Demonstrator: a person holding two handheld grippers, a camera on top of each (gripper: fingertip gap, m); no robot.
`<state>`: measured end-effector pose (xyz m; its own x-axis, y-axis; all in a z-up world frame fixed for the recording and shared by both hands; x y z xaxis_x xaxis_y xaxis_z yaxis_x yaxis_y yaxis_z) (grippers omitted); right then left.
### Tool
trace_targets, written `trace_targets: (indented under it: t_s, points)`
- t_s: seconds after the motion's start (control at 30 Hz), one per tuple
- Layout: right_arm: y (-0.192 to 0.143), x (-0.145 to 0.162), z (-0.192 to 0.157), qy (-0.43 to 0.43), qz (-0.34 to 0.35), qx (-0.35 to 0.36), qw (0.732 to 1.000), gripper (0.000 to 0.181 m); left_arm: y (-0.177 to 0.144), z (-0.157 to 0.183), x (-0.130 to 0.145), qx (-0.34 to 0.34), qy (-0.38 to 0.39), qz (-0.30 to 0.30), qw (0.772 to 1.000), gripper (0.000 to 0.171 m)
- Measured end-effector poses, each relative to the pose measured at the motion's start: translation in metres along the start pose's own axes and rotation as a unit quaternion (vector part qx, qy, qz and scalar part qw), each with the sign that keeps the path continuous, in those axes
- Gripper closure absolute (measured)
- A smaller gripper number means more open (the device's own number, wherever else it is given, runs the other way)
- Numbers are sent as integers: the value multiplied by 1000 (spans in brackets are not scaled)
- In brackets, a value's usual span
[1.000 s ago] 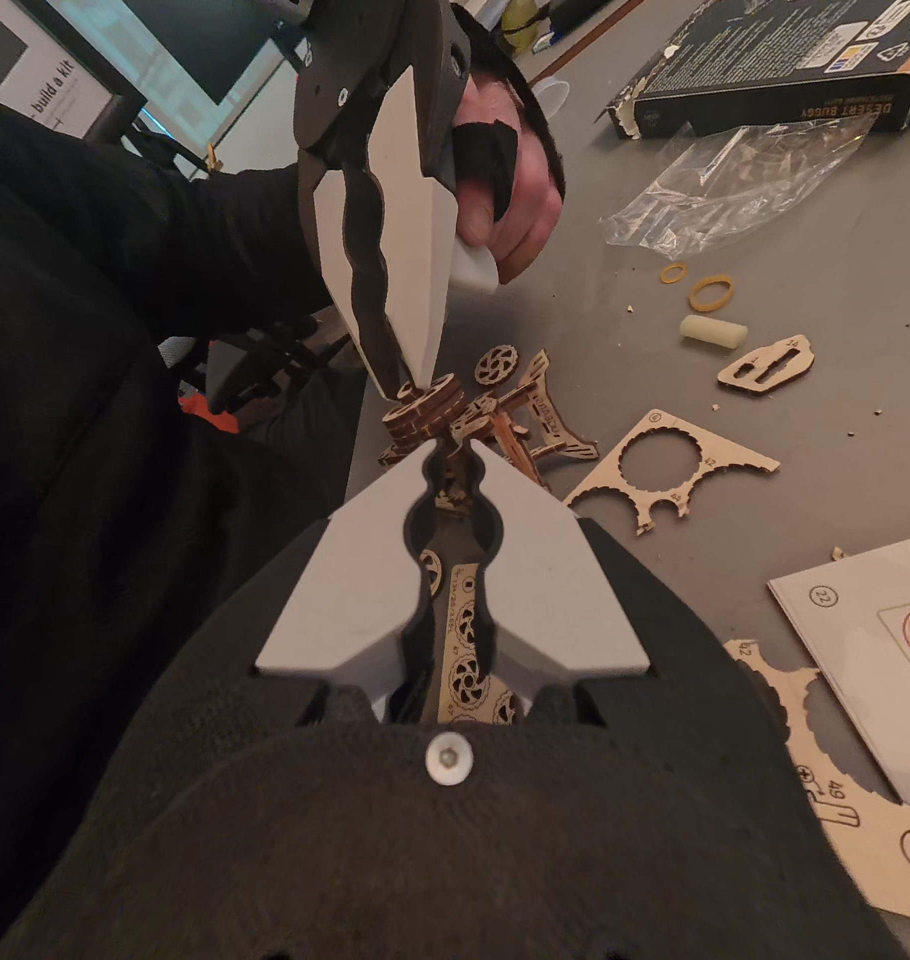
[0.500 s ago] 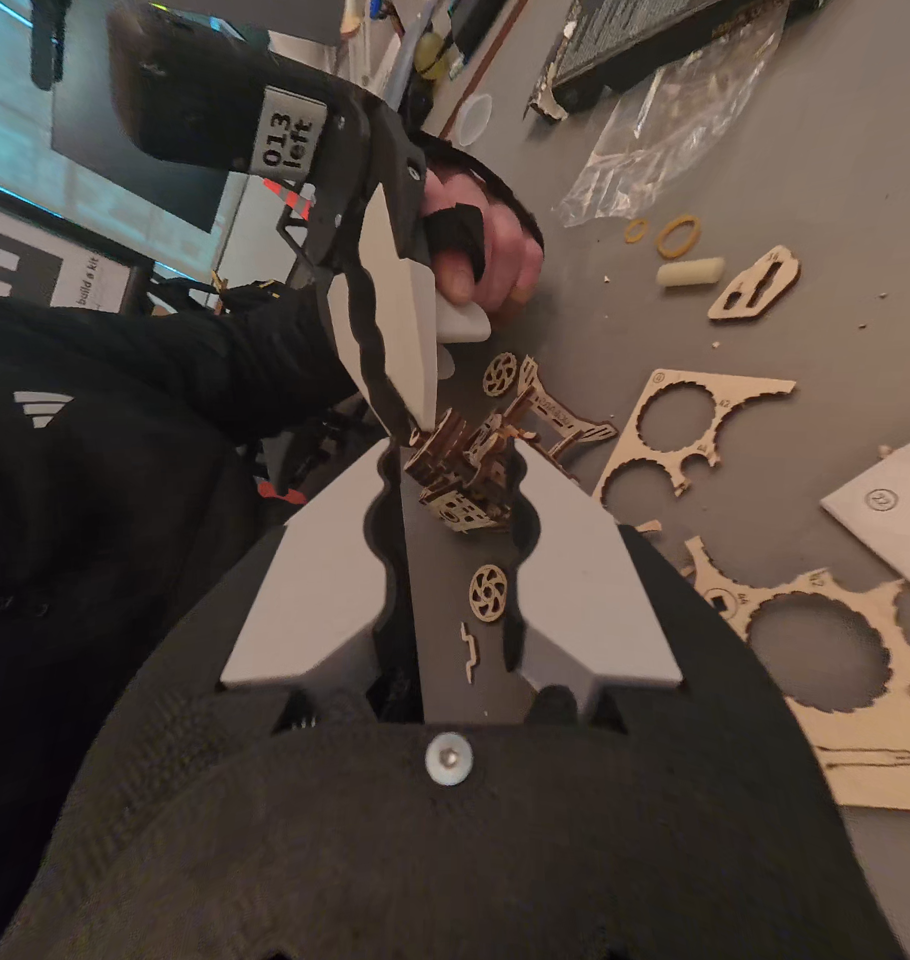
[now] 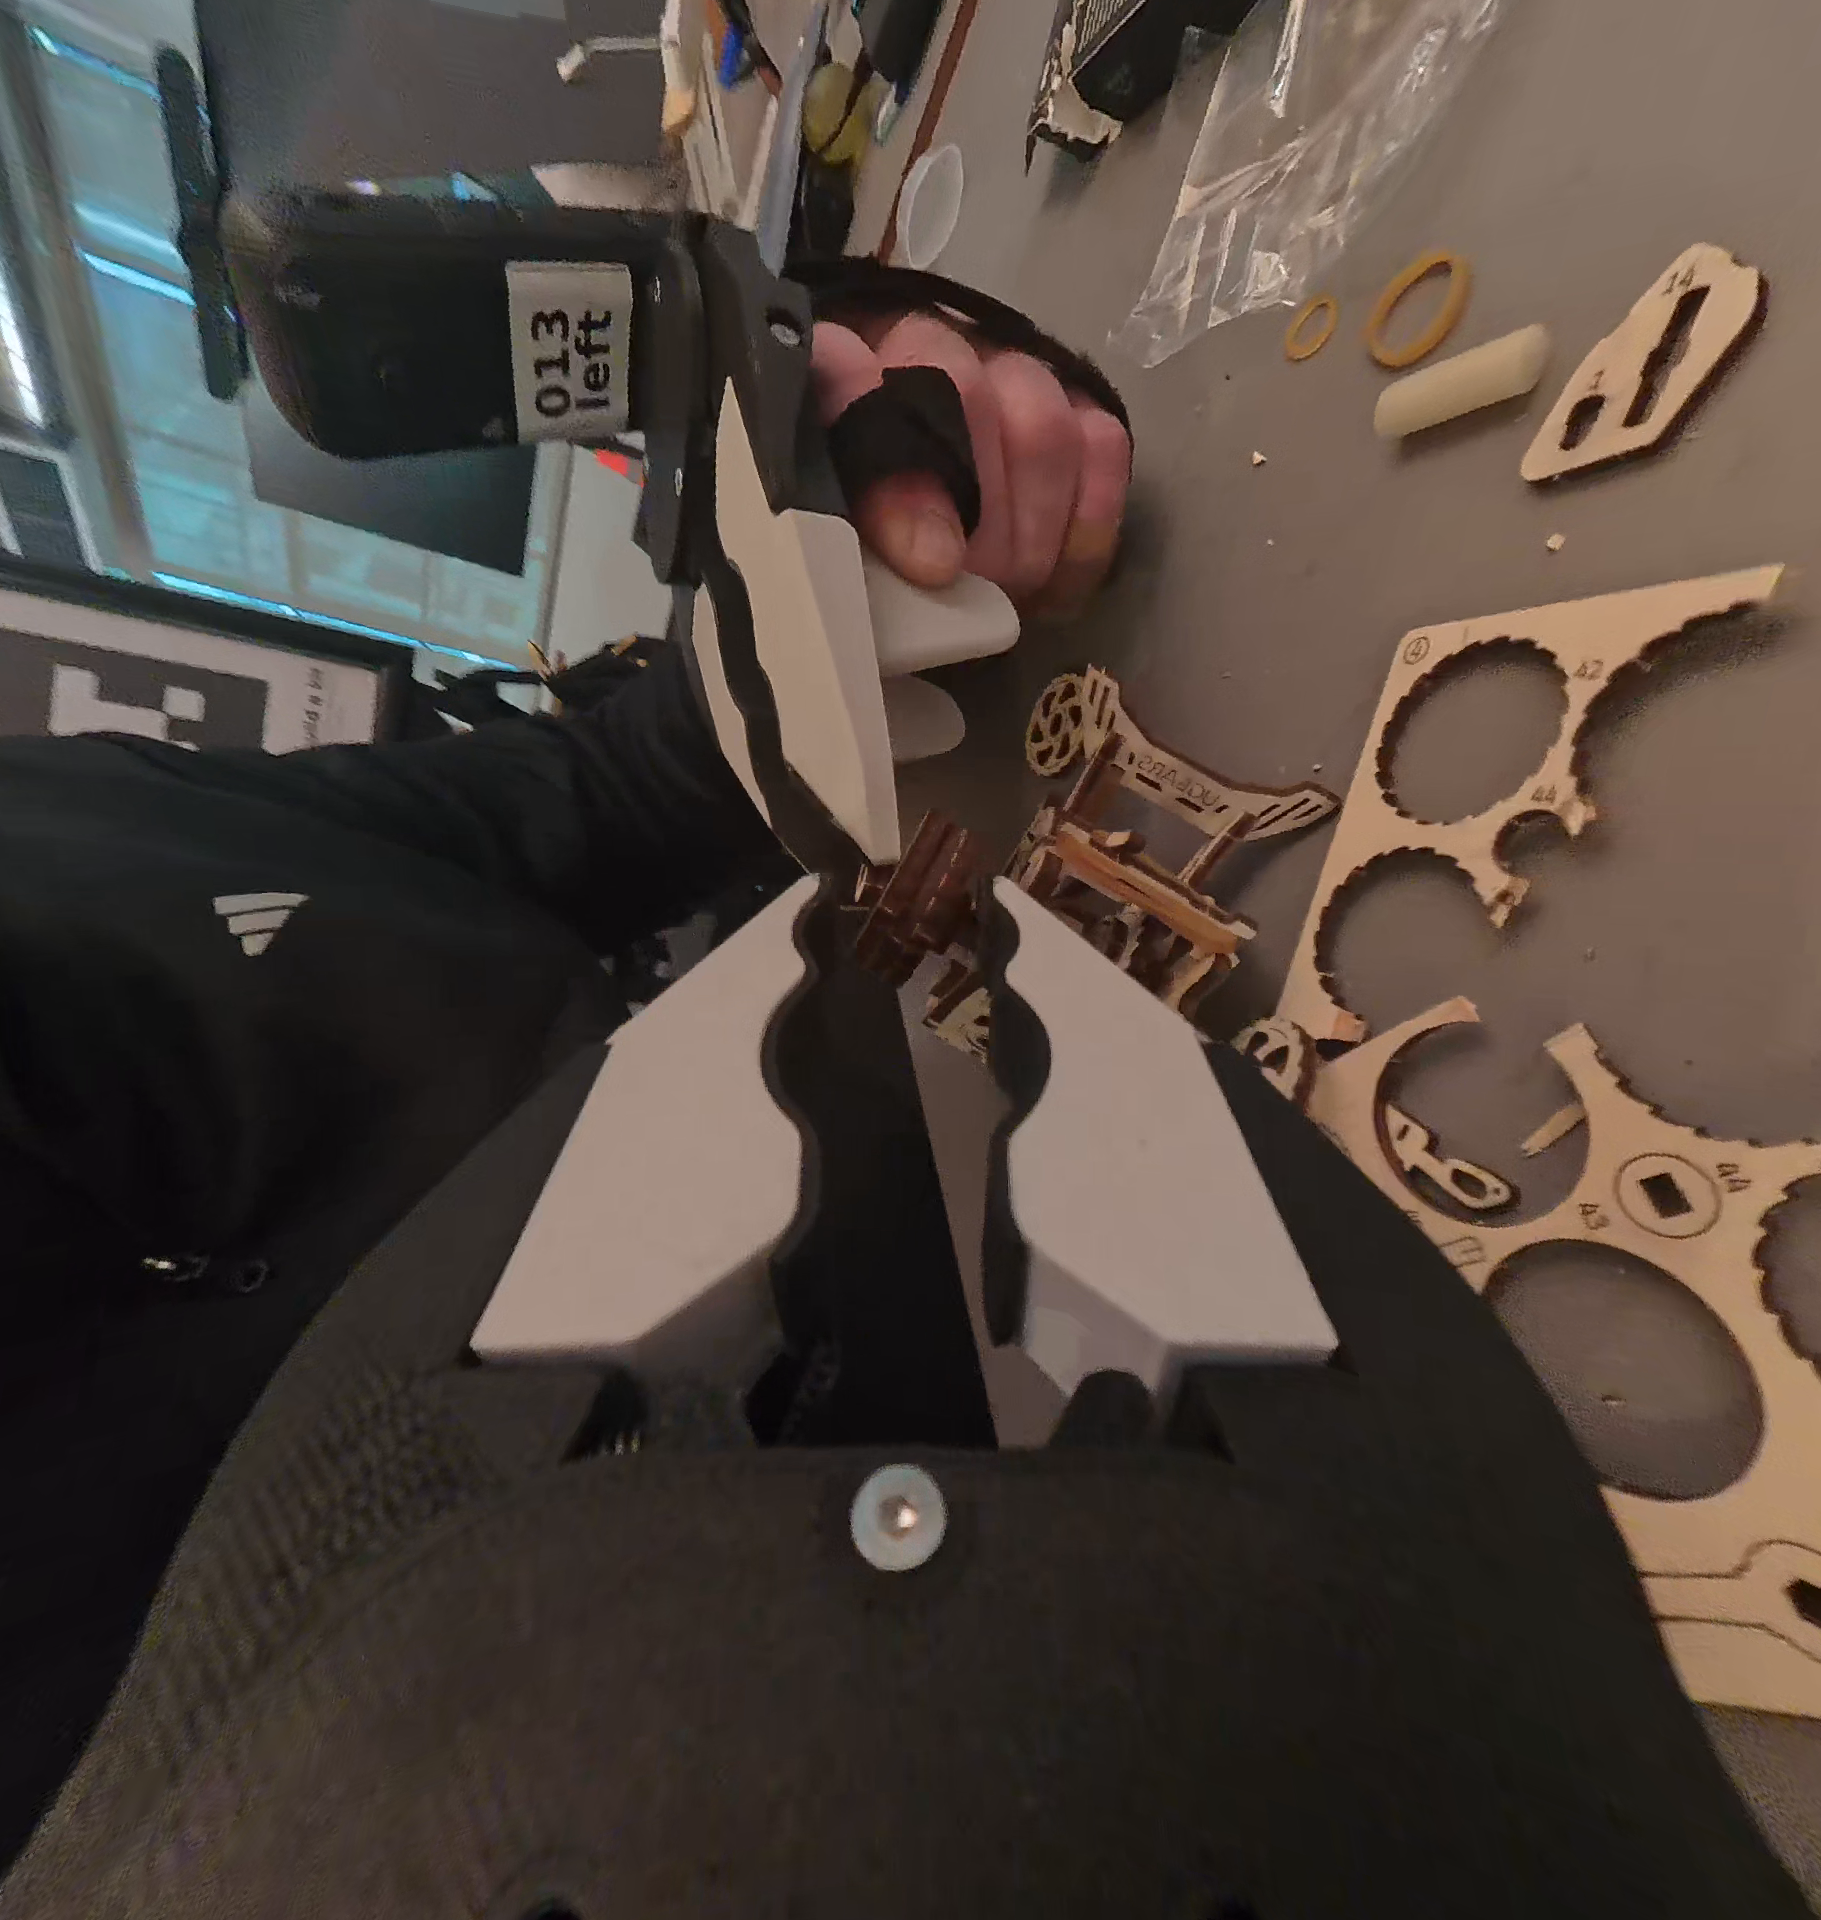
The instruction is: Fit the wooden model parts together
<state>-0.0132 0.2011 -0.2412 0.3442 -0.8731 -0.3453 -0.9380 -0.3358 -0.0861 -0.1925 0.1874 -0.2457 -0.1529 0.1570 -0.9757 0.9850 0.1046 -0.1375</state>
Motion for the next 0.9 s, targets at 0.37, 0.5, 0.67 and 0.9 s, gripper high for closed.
trace_targets:
  t_s: [0.37, 0.5, 0.67, 0.9]
  points:
    - [6, 0, -10, -2, 7, 68, 998, 162, -1, 2, 0, -5, 15, 2, 1000, 164]
    - [9, -2, -14, -1, 6, 95, 996, 162, -3, 2, 1, -13, 19, 1, 1000, 164]
    - [13, -1, -20, -30, -6, 134, 991, 162, -4, 2, 1, -17, 17, -2, 1000, 164]
    - [7, 0, -13, -11, 24, 87, 996, 157, -17, -5, -2, -21, -41, 6, 999, 171]
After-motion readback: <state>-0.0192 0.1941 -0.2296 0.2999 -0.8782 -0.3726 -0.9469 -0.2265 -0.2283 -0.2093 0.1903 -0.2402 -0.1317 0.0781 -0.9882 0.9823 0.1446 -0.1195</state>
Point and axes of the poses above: each gripper's, where its closed fingertips meet, y out along the fingers, x out of its underside, z = x × y across the jaws, the point moved 10 cm from there along -y, back along the fingers, and after that the axes turned 14 degrees about -x, right-handed, at the moved point
